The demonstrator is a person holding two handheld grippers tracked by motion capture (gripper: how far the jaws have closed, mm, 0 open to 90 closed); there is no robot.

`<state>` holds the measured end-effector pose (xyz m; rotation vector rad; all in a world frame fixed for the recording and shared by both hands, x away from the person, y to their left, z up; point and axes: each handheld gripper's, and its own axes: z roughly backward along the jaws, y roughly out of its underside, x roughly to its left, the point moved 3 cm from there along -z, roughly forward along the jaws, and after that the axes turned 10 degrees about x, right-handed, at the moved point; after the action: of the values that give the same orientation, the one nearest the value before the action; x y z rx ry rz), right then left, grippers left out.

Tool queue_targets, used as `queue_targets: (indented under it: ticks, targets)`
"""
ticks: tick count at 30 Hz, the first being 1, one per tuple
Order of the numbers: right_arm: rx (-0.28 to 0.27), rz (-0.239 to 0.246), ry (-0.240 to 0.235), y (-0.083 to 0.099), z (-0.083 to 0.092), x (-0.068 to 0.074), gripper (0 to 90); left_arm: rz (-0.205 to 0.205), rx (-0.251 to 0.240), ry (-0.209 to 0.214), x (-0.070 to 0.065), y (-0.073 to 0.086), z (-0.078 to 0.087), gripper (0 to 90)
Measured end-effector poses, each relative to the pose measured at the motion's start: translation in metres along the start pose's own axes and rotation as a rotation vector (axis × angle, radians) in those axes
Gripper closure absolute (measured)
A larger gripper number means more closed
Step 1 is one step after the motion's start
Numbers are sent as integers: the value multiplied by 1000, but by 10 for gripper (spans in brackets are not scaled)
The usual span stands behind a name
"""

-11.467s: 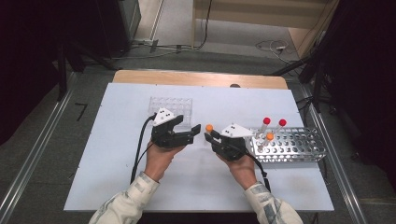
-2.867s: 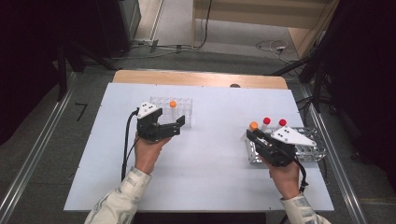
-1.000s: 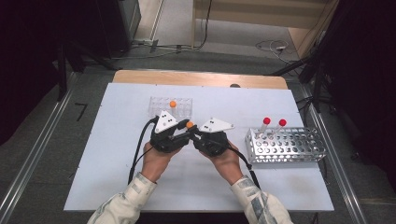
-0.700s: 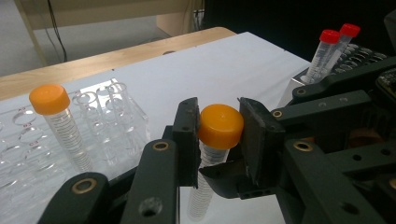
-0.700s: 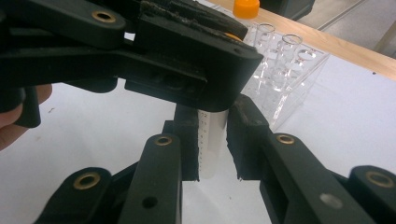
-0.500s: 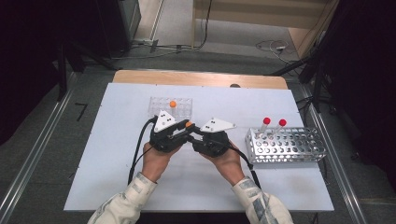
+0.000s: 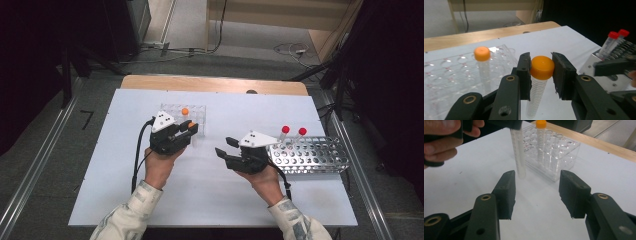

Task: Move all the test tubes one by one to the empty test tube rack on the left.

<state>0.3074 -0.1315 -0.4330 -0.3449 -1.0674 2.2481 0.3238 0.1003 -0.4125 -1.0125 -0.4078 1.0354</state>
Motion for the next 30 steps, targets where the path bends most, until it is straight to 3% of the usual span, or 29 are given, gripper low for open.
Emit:
queue_targets:
  ticks: [7, 15, 21, 30]
  targets:
    - [-9, -17, 18, 11, 15, -8, 444, 32, -20, -39, 22, -18, 9, 698]
    - [-10, -41, 20, 20, 20, -13, 407, 77, -5, -64, 46, -36, 4, 698]
    - [-10, -51, 22, 23, 21, -16, 369, 79, -12, -99, 54, -47, -2, 698]
    - [-10, -66, 32, 26, 24, -19, 289, 78, -5, -155, 61, -51, -13, 698]
